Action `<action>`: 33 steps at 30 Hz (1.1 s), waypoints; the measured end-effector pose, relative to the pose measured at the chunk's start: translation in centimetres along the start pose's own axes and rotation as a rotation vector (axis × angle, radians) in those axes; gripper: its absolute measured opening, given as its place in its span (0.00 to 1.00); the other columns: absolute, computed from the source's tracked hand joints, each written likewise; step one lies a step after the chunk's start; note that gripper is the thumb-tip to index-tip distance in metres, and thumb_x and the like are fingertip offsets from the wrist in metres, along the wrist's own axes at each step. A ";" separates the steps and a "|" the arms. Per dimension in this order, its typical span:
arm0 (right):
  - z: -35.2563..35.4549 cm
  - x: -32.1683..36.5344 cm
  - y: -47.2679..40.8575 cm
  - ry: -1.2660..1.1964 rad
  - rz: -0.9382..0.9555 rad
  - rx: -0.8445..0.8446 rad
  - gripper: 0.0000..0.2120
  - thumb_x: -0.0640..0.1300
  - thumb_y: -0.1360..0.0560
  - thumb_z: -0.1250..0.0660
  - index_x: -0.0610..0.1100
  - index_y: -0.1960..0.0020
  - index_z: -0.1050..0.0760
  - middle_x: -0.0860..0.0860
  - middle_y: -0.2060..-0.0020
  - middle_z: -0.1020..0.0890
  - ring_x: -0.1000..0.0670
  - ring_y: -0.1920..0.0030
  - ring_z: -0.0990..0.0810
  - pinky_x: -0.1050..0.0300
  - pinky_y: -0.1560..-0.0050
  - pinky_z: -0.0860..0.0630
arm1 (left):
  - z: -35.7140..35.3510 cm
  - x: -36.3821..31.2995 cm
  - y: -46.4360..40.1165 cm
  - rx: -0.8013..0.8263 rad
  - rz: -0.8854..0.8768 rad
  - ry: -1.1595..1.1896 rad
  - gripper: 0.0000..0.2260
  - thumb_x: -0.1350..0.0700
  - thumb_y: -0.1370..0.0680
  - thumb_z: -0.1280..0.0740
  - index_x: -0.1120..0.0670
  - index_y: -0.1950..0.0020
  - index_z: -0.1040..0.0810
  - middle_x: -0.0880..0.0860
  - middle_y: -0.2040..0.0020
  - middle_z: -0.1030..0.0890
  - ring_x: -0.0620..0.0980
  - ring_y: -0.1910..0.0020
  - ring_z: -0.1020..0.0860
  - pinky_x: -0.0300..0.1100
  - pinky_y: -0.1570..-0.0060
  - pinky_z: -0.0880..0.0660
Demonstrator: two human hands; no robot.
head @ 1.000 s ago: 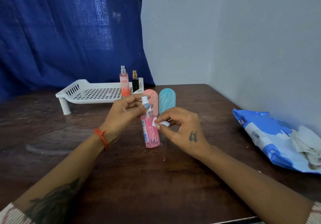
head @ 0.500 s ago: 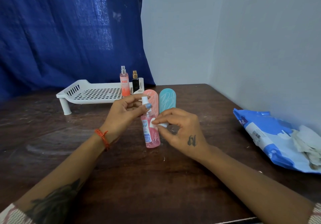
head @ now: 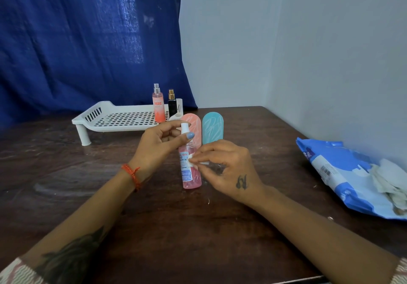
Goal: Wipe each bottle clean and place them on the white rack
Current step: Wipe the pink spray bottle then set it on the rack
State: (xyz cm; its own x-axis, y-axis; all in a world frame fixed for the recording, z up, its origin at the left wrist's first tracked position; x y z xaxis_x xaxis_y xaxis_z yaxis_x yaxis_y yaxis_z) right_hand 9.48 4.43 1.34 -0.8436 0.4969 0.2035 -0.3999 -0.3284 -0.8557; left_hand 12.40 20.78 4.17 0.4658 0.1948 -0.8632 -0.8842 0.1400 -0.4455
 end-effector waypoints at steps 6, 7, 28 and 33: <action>0.1 -0.4 0.1 0.039 -0.038 0.024 0.07 0.44 0.30 0.30 0.41 0.55 0.17 0.49 0.58 0.15 0.57 0.54 0.20 0.67 0.51 0.24 | 0.0 0.1 0.0 -0.010 0.008 -0.017 0.14 0.61 0.27 0.32 0.53 0.42 0.25 0.51 0.58 0.19 0.37 0.61 0.19 0.29 0.61 0.24; 0.2 -0.4 0.0 0.048 -0.044 0.008 0.08 0.45 0.29 0.31 0.41 0.54 0.17 0.49 0.57 0.16 0.57 0.54 0.20 0.68 0.50 0.25 | 0.0 0.1 -0.1 -0.012 0.008 -0.015 0.14 0.61 0.27 0.32 0.53 0.42 0.25 0.50 0.58 0.19 0.37 0.61 0.19 0.29 0.61 0.24; 0.0 -0.1 0.0 -0.065 -0.054 0.055 0.06 0.35 0.33 0.27 0.40 0.56 0.17 0.49 0.58 0.16 0.57 0.56 0.19 0.64 0.52 0.22 | 0.3 0.5 -0.2 -0.001 0.070 0.106 0.13 0.62 0.25 0.33 0.55 0.41 0.23 0.54 0.53 0.17 0.45 0.55 0.17 0.37 0.53 0.20; -0.1 -0.8 0.1 -0.064 -0.153 0.064 0.05 0.36 0.32 0.28 0.41 0.57 0.17 0.50 0.60 0.16 0.57 0.57 0.20 0.67 0.56 0.23 | 0.4 0.8 -0.3 0.003 0.101 0.147 0.12 0.63 0.25 0.34 0.54 0.42 0.23 0.54 0.50 0.17 0.45 0.52 0.18 0.38 0.52 0.20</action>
State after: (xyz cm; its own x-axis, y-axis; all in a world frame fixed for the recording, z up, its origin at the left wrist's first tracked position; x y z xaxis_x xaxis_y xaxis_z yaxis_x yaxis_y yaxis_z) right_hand 10.17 4.12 1.06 -0.7916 0.4932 0.3608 -0.5456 -0.3044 -0.7808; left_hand 13.00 21.24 3.70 0.3644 0.0639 -0.9290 -0.9261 0.1298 -0.3543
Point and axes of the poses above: each hand's wrist, its own y-axis away from the middle knuckle, its own z-axis out of the back of the hand, x = y × z, the point moved 2 cm from there along -y, towards the middle knuckle
